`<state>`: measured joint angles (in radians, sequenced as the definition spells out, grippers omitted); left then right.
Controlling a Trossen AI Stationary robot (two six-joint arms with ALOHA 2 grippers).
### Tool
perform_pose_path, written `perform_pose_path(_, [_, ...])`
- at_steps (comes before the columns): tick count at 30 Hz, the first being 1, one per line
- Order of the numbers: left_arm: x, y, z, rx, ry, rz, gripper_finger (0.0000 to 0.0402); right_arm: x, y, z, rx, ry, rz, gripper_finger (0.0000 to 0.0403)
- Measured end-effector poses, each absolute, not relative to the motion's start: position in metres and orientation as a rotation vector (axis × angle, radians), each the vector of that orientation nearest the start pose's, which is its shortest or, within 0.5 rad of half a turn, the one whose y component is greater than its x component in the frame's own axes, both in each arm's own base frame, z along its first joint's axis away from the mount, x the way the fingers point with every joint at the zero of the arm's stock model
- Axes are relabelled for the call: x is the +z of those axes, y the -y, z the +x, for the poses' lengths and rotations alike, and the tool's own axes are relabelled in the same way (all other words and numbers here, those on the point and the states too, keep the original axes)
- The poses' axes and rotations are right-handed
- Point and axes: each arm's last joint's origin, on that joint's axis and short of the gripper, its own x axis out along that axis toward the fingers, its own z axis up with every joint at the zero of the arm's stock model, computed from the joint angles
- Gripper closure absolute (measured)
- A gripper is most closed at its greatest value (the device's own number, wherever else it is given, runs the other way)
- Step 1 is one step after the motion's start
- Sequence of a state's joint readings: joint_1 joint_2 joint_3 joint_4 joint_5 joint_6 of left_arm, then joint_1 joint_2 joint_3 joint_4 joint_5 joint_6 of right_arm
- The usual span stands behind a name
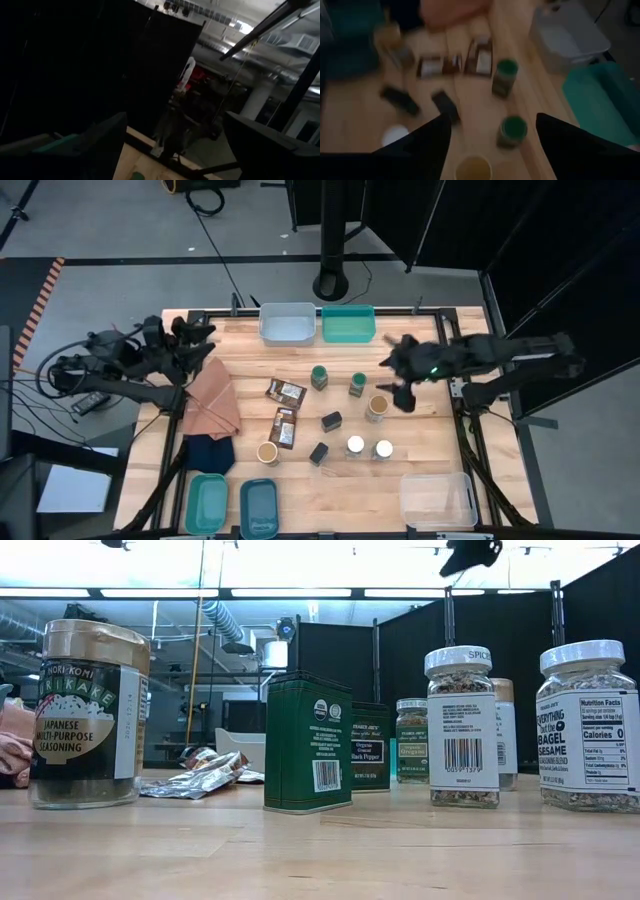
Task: Sort spices by type
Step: Put the top gold spice bottle into the transparent bin
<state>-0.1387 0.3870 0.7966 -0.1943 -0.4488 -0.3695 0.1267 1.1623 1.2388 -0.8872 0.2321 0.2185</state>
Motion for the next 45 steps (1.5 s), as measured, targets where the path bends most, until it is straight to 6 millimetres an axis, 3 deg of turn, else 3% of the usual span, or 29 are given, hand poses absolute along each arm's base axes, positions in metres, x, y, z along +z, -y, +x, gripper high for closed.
perform_pose_path(13, [0.371,-0.003,0.070,0.273,0.216,-0.440,0.0066,0.297,-0.045,0.266,-0.152,-1.079,-0.007,0.0032])
perform_pose_path(21, [0.369,-0.003,0.070,0.277,0.196,-0.435,0.0066,0.264,-0.045,0.277,-0.178,-1.291,-0.048,0.0023])
perform_pose_path(38, [0.369,-0.003,0.070,0.277,0.197,-0.442,0.0066,0.213,-0.033,0.301,-0.210,-1.519,0.020,0.0035])
perform_pose_path(41, [0.369,-0.003,0.070,0.277,0.197,-0.442,0.0066,0.213,-0.033,0.301,-0.210,-1.511,0.022,0.0056])
perform_pose_path(45, [0.369,-0.003,0.070,0.277,0.196,-0.442,0.0066,0.215,-0.033,0.301,-0.208,-1.510,0.024,0.0113])
